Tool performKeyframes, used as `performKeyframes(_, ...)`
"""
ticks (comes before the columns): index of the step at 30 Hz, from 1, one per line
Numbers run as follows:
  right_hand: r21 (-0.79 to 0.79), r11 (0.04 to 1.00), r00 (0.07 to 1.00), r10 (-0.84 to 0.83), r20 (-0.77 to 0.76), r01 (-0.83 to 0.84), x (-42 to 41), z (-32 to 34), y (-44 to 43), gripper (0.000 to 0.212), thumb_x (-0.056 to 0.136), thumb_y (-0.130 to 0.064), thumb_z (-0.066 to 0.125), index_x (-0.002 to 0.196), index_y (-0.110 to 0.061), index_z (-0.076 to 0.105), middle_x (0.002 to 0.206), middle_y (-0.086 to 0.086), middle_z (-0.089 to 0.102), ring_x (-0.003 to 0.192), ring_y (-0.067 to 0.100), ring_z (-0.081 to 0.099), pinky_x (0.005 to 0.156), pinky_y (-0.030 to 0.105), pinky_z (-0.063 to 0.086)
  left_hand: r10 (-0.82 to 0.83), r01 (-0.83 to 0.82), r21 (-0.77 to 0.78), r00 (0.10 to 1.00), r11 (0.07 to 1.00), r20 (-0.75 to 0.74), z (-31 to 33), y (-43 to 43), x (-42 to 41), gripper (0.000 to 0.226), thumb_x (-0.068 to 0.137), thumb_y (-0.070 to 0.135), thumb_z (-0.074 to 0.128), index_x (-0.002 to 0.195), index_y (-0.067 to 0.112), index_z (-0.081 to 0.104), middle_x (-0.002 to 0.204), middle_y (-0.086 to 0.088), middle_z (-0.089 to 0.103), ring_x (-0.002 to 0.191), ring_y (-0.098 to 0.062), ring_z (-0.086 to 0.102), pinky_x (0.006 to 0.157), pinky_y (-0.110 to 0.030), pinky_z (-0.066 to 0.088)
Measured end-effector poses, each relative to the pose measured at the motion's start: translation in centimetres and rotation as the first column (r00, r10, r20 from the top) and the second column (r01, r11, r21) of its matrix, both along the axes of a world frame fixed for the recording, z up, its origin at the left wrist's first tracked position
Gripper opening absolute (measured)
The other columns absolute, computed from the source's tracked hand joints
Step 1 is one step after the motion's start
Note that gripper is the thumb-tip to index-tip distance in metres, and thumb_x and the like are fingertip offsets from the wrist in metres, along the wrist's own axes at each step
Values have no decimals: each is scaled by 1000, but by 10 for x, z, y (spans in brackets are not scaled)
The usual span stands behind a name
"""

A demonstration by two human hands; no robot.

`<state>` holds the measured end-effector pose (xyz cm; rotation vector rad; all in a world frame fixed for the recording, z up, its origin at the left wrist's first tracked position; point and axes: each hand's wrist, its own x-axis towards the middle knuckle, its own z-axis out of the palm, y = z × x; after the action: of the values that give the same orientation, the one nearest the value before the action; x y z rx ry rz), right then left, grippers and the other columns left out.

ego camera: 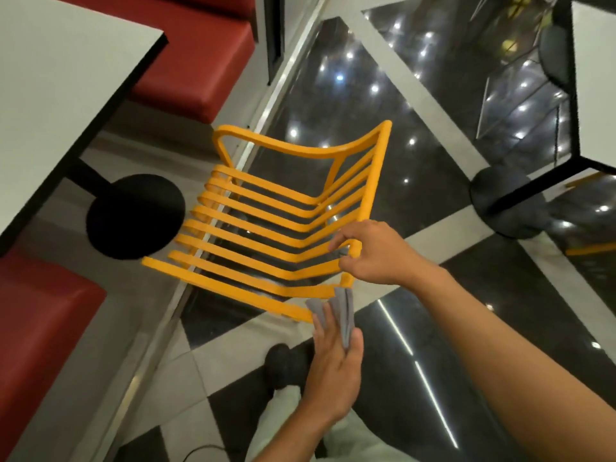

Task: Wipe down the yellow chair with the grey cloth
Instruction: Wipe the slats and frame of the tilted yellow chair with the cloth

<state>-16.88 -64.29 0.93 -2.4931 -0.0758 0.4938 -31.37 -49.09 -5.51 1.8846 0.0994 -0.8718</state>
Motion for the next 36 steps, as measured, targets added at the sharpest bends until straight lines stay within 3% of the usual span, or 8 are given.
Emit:
performKeyframes(7,172,882,884,-458,95,439,-45,-11,-11,19,82,-25,74,96,-37,79,95,-27,73,99,-8,63,93,18,46,-288,245,181,918,953,273,-18,-5,21,92,84,85,-6,157,35,-27,162,4,-43,147,-12,-42,127,-43,-15)
performKeyframes(10,208,823,833,-551,61,529,-61,-16,-21,16,84,-24,75,95,-35,80,97,-22,76,101,-3,67,95,24,50,-275,263,82,898,961,343,-28,10,22,64,103,63,8,158,42,-16,166,16,-29,153,-2,-28,130,-38,-5)
performKeyframes(13,201,797,810,-586,33,569,-66,-17,-29,14,87,-24,73,94,-35,79,95,-22,76,98,-6,67,91,21,50,-148,115,111,924,987,353,-36,10,18,63,110,36,34,160,36,-5,170,18,-6,158,-3,1,128,-35,23)
performKeyframes(18,233,789,808,-589,22,568,-56,-25,-24,18,87,-20,72,94,-36,79,90,-24,74,92,-12,65,79,4,43,-188,37,305,854,952,485,-40,-22,38,63,108,40,24,157,0,30,162,-16,40,146,-29,46,105,-46,55)
performKeyframes(23,256,807,823,-564,65,532,-37,-29,-41,19,88,-20,70,99,-35,77,91,-26,70,90,-17,61,75,2,42,-216,9,395,850,919,481,-29,-74,106,67,107,22,43,162,4,10,168,-16,24,152,-30,33,119,-40,39)
performKeyframes(27,242,837,851,-520,71,490,-22,-33,-72,21,88,-20,69,100,-36,76,89,-30,67,88,-12,62,78,7,43,-226,-26,492,866,870,445,-33,-101,139,71,107,24,44,162,5,3,167,-17,26,149,-30,37,116,-39,38)
performKeyframes(32,211,884,900,-434,39,417,-12,-43,-119,19,90,-24,68,104,-31,77,98,-19,74,94,-2,66,81,12,44,-277,-73,595,835,800,475,-50,-67,69,77,103,23,48,163,17,-2,161,-6,35,131,-25,55,94,-38,57)
performKeyframes(36,193,923,941,-337,-11,333,2,-47,-146,19,91,-26,68,107,-30,76,104,-13,75,98,4,66,86,20,50,-247,-135,674,863,727,440,-53,-50,17,71,104,24,45,163,19,7,166,-3,33,142,-21,46,109,-36,48)
